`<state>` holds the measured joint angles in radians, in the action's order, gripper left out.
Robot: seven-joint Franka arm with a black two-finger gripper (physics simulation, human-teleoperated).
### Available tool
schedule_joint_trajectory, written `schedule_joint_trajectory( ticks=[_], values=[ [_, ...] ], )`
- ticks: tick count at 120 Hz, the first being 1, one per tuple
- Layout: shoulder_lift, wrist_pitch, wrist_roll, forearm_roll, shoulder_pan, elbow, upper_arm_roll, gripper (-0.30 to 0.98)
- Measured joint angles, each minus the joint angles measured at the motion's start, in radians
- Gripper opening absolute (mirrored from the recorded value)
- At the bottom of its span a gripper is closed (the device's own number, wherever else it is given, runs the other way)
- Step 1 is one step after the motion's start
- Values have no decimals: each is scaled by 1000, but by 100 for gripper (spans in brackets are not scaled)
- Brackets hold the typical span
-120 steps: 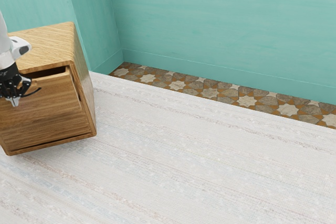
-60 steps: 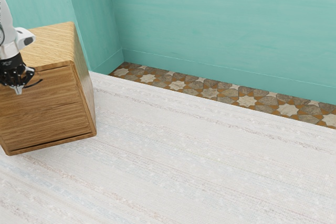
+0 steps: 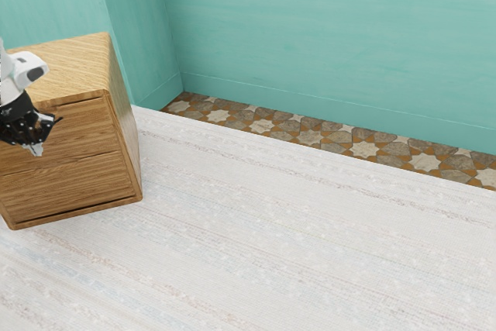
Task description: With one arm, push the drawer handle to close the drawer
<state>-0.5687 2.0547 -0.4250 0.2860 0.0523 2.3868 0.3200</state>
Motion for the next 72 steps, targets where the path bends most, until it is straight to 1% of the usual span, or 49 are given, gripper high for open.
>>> schedule_joint_trajectory(
  ticks=[10,16,24,29,32,38,42,45,48,54,58,64,72],
  values=[
    [-17,-32,-68,-91,7,-26,-122,-10],
    [-21,-48,-106,-145,5,-39,-193,1],
    [-10,-58,-151,-194,-16,-77,-248,17],
    [30,-73,-182,-217,-27,-151,-286,26],
    [76,-95,-207,-234,-30,-223,-300,31],
    [169,-144,-255,-266,-31,-353,-312,38],
    [229,-178,-288,-278,-9,-436,-313,43],
    [259,-201,-313,-275,20,-480,-306,46],
    [283,-218,-337,-267,74,-515,-264,48],
    [322,-245,-383,-246,237,-576,-116,52],
    [334,-254,-412,-237,313,-584,-42,55],
    [340,-266,-452,-226,368,-579,12,58],
    [346,-279,-500,-214,399,-571,39,61]
  ],
)
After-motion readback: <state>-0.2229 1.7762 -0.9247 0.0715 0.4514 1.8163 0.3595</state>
